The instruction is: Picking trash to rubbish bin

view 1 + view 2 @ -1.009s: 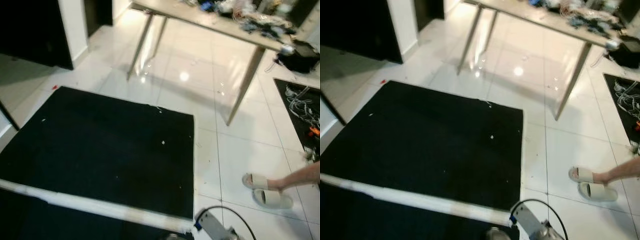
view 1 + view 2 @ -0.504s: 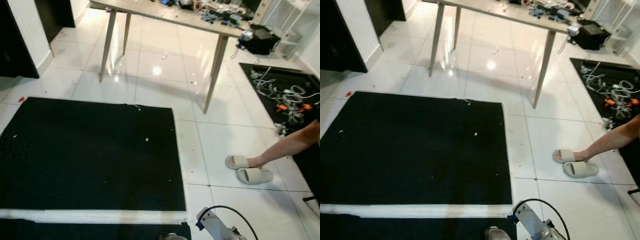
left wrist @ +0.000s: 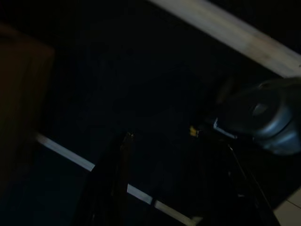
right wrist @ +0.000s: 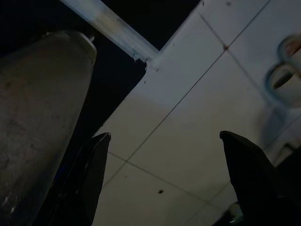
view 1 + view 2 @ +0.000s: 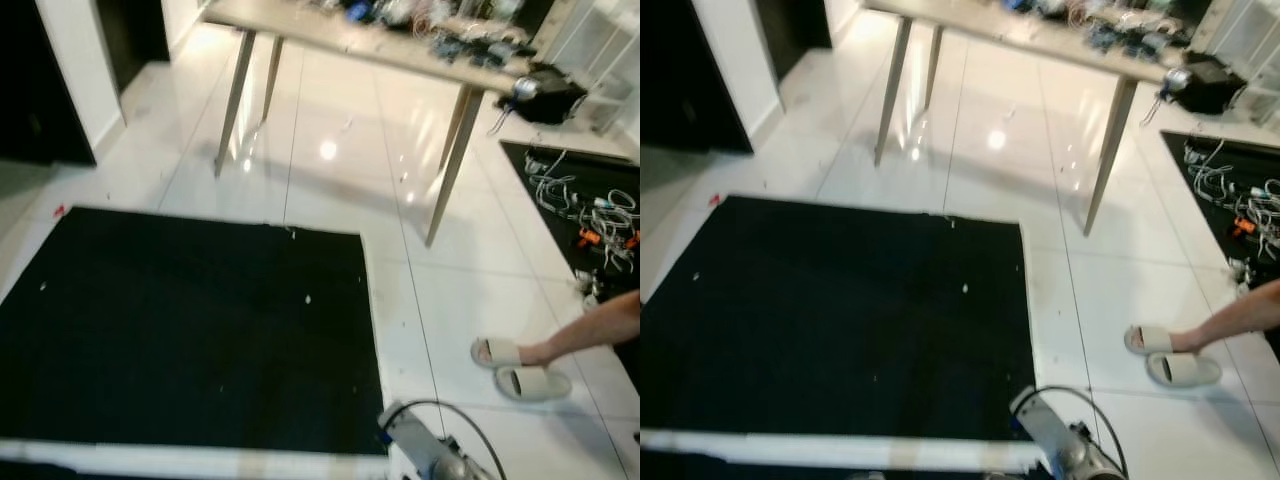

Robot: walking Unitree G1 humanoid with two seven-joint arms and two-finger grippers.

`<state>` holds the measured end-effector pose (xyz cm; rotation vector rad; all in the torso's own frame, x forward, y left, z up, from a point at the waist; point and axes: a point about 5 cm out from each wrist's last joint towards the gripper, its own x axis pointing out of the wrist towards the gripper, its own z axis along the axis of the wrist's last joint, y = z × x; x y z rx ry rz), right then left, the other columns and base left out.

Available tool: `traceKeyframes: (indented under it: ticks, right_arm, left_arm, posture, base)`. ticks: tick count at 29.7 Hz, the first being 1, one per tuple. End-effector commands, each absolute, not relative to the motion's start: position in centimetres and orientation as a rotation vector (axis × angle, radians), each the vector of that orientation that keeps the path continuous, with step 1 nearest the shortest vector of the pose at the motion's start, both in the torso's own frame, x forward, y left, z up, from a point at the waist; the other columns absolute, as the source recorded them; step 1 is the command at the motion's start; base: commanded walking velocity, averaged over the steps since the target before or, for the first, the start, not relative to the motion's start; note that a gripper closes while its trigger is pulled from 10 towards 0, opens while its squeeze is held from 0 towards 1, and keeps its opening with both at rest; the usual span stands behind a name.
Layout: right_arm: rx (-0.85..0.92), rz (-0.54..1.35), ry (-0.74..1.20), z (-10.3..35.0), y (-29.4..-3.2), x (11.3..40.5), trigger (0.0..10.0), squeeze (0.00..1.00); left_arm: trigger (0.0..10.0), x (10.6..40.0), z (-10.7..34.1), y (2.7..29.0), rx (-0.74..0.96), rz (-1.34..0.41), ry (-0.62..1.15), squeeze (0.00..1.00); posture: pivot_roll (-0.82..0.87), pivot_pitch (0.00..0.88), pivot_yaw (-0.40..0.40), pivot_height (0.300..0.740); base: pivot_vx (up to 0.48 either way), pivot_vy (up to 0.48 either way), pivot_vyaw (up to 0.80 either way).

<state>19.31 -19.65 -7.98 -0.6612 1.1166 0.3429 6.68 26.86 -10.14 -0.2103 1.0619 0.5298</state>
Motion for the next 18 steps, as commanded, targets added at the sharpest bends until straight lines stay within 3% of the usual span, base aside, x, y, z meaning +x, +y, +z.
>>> traceKeyframes:
  ticks: [1, 14, 18]
  right_arm:
    - [-0.672, 0.319, 1.164, -8.3, -20.9, 18.3, 10.0, 0.00]
    - [-0.696, 0.294, 1.167, -8.2, -22.2, 17.9, 10.0, 0.00]
    - [-0.688, 0.257, 1.137, -7.9, -22.0, 18.6, 10.0, 0.00]
  left_arm:
    - [10.0, 6.6, -10.4, 26.1, -0.228, 0.516, 1.075, 0.00]
    - [10.0, 6.0, -10.4, 26.3, -0.238, 0.515, 1.070, 0.00]
    - [10.0, 6.8, -9.9, 27.3, -0.268, 0.572, 0.990, 0.00]
  posture:
    - [0.13, 0.134, -0.054, 0.740]
    - [0.12, 0.146, -0.056, 0.740]
    - [0.12, 0.152, -0.057, 0.740]
  base:
    - [0.341, 0.000, -0.78]
    - [0.357, 0.000, -0.06]
    - [0.370, 0.000, 0.00]
